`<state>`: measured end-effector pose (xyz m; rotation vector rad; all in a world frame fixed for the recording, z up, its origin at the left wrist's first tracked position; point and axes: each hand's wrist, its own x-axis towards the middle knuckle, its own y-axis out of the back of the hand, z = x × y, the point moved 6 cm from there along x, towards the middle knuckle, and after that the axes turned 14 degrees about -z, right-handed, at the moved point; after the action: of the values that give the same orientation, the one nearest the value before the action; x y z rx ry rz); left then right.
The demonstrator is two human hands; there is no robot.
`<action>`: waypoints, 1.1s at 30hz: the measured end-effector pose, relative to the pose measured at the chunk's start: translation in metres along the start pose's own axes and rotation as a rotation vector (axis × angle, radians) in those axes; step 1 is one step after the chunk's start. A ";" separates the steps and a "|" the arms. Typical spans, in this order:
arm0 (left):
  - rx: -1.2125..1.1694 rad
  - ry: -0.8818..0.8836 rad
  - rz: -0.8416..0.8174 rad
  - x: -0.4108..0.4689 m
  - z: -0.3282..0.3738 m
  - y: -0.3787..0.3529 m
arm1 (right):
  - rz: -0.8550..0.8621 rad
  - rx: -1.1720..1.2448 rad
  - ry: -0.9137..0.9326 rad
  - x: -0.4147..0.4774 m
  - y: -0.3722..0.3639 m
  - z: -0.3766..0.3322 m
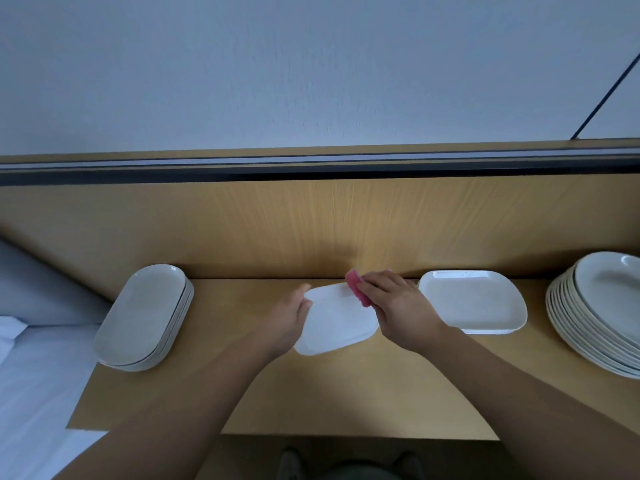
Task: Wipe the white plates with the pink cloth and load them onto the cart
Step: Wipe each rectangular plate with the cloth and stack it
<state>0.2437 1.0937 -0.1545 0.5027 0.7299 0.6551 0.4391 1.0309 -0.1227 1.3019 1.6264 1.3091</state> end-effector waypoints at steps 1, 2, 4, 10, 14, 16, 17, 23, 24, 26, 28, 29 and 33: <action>-0.016 0.005 -0.042 0.000 -0.003 -0.001 | -0.021 -0.002 -0.007 0.003 -0.003 0.000; -0.024 0.019 -0.078 0.001 -0.006 -0.001 | -0.038 -0.001 -0.010 0.006 -0.006 0.000; -0.038 0.052 -0.097 0.004 -0.014 0.001 | -0.078 0.011 -0.007 0.015 -0.014 -0.003; -0.083 0.038 -0.023 0.012 -0.010 0.004 | -0.253 0.004 0.030 0.053 -0.049 -0.027; -0.090 0.084 0.007 0.016 -0.017 0.002 | -0.471 -0.091 0.009 0.072 -0.072 -0.045; -0.097 0.095 0.022 0.018 -0.021 0.002 | -0.575 -0.124 0.013 0.074 -0.081 -0.046; -0.094 0.106 0.022 0.018 -0.022 0.002 | -0.591 -0.107 0.028 0.074 -0.085 -0.044; -0.068 0.163 0.008 0.022 -0.030 -0.002 | -0.538 -0.001 0.062 0.070 -0.092 -0.014; -0.065 0.168 0.006 0.022 -0.031 -0.002 | -0.529 0.004 0.036 0.067 -0.092 -0.006; -0.067 0.179 0.002 0.021 -0.034 -0.003 | -0.520 0.027 -0.029 0.059 -0.091 0.010; -0.085 0.193 0.002 0.021 -0.036 -0.003 | -0.507 0.063 -0.070 0.053 -0.092 0.022; -0.088 0.198 0.003 0.021 -0.036 -0.003 | -0.485 0.082 -0.076 0.051 -0.092 0.026; -0.091 0.220 0.002 0.022 -0.036 -0.004 | -0.407 0.181 -0.138 0.047 -0.091 0.035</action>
<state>0.2311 1.1132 -0.1902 0.3503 0.9020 0.7497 0.4321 1.0861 -0.2157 1.0602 1.8233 0.8272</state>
